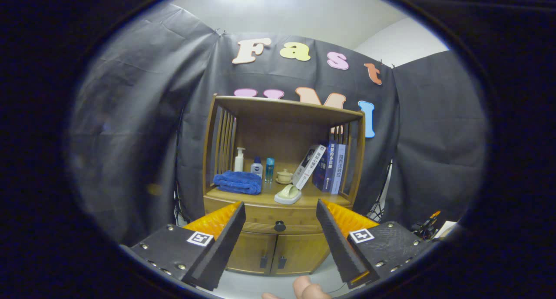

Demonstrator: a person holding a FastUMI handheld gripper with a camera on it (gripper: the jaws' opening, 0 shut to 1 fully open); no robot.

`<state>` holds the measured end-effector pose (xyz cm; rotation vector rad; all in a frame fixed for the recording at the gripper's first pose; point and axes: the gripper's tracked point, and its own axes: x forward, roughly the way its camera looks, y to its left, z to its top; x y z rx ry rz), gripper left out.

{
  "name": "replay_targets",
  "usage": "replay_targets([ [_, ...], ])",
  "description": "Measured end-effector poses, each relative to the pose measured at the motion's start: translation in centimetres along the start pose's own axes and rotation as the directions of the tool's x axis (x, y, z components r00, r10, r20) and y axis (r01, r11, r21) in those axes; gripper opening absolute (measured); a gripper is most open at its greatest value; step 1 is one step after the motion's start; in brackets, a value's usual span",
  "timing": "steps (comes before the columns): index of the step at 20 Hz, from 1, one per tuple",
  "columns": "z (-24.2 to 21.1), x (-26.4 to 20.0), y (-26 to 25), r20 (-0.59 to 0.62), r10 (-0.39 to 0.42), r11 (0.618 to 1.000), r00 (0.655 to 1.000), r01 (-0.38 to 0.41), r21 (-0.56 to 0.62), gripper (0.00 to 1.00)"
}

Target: Pull open the drawer, take out the items inside it, and place them on the countertop above the cabinet.

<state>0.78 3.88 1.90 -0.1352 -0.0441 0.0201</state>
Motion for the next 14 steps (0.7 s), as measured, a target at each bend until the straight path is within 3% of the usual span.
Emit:
replay_targets([
  [6, -0.6, 0.2, -2.9, -0.014, -0.077, 0.997, 0.997, 0.077, 0.011, 0.98],
  [14, -1.4, 0.2, -4.6, -0.004, -0.105, 0.993, 0.994, 0.105, 0.047, 0.98],
])
